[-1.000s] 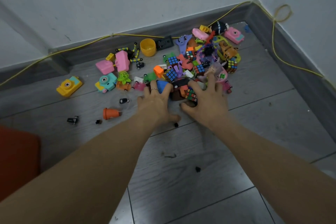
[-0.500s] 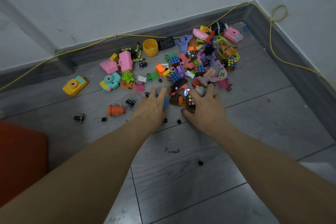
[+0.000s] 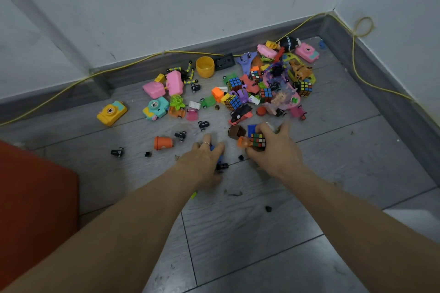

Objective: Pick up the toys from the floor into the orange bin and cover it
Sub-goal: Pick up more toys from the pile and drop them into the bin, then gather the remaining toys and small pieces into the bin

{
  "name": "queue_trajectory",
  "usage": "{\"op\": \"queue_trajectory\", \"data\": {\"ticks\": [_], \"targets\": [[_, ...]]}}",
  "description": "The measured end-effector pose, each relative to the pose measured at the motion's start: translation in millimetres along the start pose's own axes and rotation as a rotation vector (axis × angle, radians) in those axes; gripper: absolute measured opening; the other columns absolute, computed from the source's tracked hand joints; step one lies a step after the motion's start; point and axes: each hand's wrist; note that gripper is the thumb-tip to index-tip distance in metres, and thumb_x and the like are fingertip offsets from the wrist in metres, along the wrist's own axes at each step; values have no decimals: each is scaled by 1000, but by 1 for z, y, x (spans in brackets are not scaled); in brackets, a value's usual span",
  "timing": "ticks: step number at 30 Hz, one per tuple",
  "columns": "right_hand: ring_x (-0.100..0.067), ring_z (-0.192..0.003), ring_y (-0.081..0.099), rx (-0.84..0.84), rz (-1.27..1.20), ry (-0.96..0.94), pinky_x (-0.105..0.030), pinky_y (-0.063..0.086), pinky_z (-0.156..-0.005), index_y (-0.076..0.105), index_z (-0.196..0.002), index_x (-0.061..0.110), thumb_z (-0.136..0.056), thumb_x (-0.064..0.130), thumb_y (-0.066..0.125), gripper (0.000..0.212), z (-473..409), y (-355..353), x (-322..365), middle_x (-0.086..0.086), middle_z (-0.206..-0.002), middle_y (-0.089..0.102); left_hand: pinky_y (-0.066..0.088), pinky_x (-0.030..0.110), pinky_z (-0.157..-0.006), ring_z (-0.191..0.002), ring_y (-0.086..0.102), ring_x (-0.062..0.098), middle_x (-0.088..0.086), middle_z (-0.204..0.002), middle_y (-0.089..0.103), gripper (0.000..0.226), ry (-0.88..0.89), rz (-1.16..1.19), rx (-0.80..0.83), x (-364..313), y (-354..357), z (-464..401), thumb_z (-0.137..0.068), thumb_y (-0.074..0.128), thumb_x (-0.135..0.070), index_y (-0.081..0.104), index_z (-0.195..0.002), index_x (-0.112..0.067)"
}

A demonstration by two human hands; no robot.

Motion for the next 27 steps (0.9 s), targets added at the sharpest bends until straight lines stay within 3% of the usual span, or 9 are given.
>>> {"op": "queue_trajectory", "data": {"ticks": [4,7,11,14,18,23,27], "targets": [[-25,-85,57,10,-193,94,-38,54,-79,45,-114,37,-80,54,66,44,3,-2,4,-5,-115,30,46,39,-72,-98,49,30,15,-137,19,46,27,38,-41,0,5,7,-91,59,-19,32,-127,-26],[-18,-85,54,47,-459,211,-37,53,-83,50,-113,39,-74,52,72,47,5,-4,9,-5,-114,34,42,37,-69,-94,49,29,17,-138,21,49,35,41,-62,-2,9,12,-92,58,-15,31,-131,-24],[-25,-99,62,74,-762,260,-45,58,-85,56,-98,44,-59,53,75,44,13,-17,23,-6,-114,56,51,42,-76,-94,54,32,17,-136,30,43,5,164,-91,0,-1,27,-91,60,-17,36,-125,-18],[-24,-95,66,119,-933,208,-42,58,-81,55,-89,36,-76,37,78,26,24,-37,43,2,-100,63,53,46,-82,-97,55,32,12,-125,38,41,14,219,-177,11,-23,54,-89,64,-24,40,-121,-16],[-24,-81,65,205,-1015,154,-31,52,-54,57,-106,31,-81,35,75,31,43,-65,90,-7,-98,66,44,35,-82,-100,48,25,9,-122,42,43,-28,290,-316,38,-68,100,-87,66,-24,44,-123,-15],[-14,-67,63,257,-999,-22,-28,51,-55,57,-114,27,-84,37,73,36,69,-105,176,0,-86,65,38,30,-72,-96,50,27,11,-115,47,37,-181,361,-489,91,-115,178,-85,66,-20,49,-116,-12],[-12,-48,52,400,-1029,-231,-28,45,-45,55,-105,22,-81,34,76,34,96,-130,273,1,-66,53,45,31,-66,-85,58,29,11,-105,56,31,-317,413,-580,149,-148,262,-84,68,-22,51,-109,-17]]}}
Point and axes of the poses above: each hand's wrist, its own z-axis away from the middle knuckle, its own y-axis out of the palm, x = y × z
